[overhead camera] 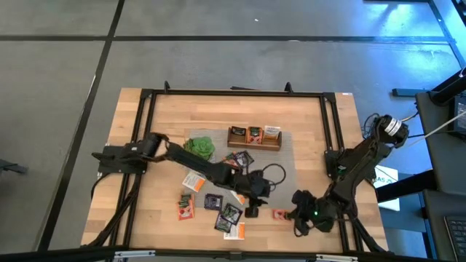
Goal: Pick & Place Tea
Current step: Put the orange tea bag into the middle section of the wooden organizer
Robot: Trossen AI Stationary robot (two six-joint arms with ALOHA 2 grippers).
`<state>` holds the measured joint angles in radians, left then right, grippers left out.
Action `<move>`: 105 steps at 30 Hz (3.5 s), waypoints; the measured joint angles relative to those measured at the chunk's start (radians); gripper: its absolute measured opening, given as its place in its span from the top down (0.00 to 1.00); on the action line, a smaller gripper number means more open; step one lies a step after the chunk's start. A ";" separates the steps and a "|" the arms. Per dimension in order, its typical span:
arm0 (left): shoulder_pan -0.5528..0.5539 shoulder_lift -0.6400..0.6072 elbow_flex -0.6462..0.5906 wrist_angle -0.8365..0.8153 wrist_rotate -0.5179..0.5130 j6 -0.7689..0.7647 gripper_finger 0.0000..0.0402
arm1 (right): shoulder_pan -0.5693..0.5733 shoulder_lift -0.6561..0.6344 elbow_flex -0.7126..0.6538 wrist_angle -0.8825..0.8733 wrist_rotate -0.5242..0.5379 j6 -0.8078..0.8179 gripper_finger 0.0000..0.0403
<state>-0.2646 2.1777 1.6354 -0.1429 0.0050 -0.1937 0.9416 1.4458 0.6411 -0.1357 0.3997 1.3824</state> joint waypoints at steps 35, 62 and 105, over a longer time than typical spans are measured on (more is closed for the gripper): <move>-0.028 -0.279 -0.296 0.055 -0.194 -0.117 0.72 | -0.372 -0.025 0.384 -0.456 -0.054 -0.904 0.99; -0.022 -0.279 -0.295 0.140 -0.181 -0.064 0.98 | -0.390 -0.025 0.383 -0.443 -0.086 -0.969 0.90; -0.011 -0.481 -0.791 1.127 -0.140 0.163 0.98 | -0.239 -0.226 0.234 0.187 0.354 -1.411 0.64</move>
<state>-0.2756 1.6966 0.8448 0.9840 -0.1349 -0.0303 0.7029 1.2194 0.8749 0.0510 0.7538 -0.0287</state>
